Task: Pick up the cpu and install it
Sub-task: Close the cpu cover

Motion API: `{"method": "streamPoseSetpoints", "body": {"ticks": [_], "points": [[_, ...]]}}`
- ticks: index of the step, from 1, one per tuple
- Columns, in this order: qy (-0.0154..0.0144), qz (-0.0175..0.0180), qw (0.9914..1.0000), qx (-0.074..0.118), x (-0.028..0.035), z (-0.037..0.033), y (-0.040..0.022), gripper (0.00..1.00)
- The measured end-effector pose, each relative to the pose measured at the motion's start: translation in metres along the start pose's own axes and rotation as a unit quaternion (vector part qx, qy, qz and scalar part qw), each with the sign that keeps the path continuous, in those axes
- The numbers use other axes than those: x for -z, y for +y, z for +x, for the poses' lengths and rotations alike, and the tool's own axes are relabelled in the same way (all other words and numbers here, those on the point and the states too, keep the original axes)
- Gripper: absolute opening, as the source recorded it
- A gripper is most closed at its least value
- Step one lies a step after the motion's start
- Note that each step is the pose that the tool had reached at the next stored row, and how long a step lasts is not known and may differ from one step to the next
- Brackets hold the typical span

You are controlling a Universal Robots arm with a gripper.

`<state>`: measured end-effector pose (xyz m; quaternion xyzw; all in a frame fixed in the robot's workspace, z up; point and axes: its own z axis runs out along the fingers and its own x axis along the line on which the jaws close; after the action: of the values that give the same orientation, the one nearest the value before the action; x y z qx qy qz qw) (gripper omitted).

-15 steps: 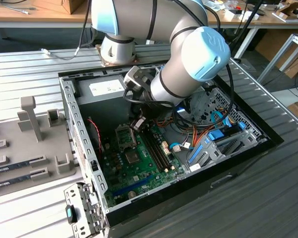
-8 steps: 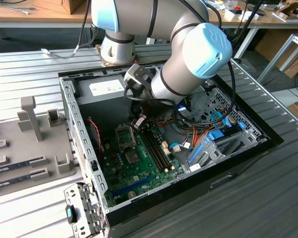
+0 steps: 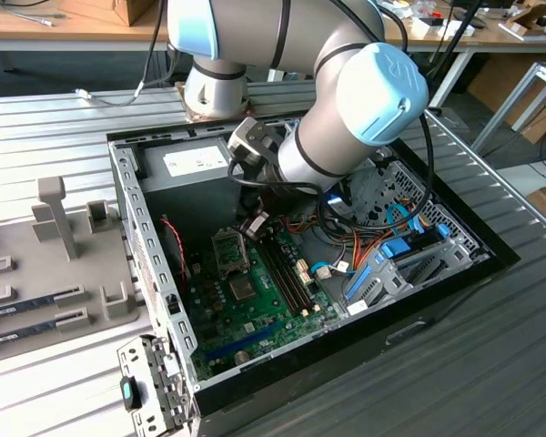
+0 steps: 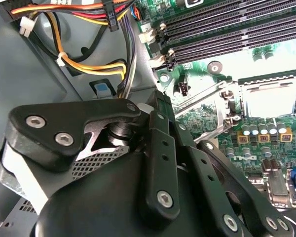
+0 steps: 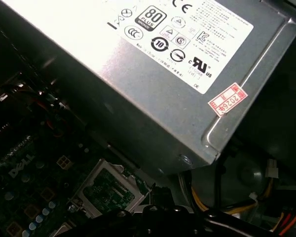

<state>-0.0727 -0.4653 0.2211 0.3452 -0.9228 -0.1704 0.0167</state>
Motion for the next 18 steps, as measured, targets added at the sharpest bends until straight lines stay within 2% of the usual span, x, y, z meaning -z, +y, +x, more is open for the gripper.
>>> {"method": "streamPoseSetpoints", "body": {"ticks": [8,18], "points": [[-0.0006,-0.001,1.0,0.001,0.0042,0.0003,0.0006,0.11],[-0.0018,-0.0025,0.99999,0.001,0.0041,0.0029,0.002,0.11]]}}
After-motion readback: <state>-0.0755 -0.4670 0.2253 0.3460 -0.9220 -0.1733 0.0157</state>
